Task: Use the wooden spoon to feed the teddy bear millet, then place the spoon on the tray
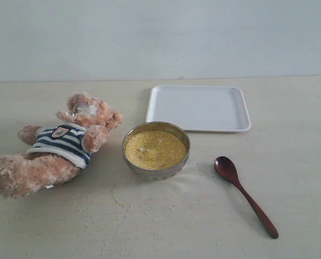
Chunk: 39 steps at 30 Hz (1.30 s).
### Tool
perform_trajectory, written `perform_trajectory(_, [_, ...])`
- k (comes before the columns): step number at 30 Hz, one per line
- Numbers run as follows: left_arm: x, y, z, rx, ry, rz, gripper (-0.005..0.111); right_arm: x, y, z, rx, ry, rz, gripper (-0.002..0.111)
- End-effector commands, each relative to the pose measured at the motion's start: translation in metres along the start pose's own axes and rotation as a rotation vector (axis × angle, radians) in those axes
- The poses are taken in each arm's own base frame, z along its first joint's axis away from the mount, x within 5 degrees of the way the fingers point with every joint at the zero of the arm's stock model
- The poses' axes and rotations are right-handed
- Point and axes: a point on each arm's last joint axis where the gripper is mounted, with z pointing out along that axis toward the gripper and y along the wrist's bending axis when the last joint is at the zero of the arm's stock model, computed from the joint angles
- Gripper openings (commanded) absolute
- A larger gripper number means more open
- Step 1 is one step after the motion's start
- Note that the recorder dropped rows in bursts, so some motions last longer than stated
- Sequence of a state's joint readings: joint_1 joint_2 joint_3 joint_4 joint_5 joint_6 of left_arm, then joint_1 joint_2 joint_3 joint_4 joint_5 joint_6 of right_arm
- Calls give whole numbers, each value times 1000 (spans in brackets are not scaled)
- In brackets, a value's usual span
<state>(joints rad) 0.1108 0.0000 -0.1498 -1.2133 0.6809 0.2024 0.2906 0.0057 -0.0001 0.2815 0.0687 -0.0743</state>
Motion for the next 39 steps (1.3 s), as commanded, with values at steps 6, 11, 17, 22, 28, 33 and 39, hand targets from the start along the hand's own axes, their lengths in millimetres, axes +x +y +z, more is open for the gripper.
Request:
perform_trajectory(6, [3,-2,-1,-1,48,36,7,-1,0,0,2,-17,-4,0])
perform_trajectory(11, [4,-2,-1,-2,52,37,42,-1,0,0,2,-17,-4,0])
perform_trajectory(17, [4,-2,-1,-1,57,37,69,-1,0,0,2,-16,-2,0])
perform_trajectory(22, [4,0,-1,-20,59,60,69,-1,0,0,2,-16,-4,0])
perform_trajectory(28, [2,13,-2,-157,46,109,74,-1,0,0,2,-16,-1,0])
perform_trajectory(33, [-2,20,4,-235,72,117,79,-1,0,0,2,-16,-4,0])
perform_trajectory(39, [-18,21,12,-317,66,195,79,-1,0,0,2,-16,-4,0])
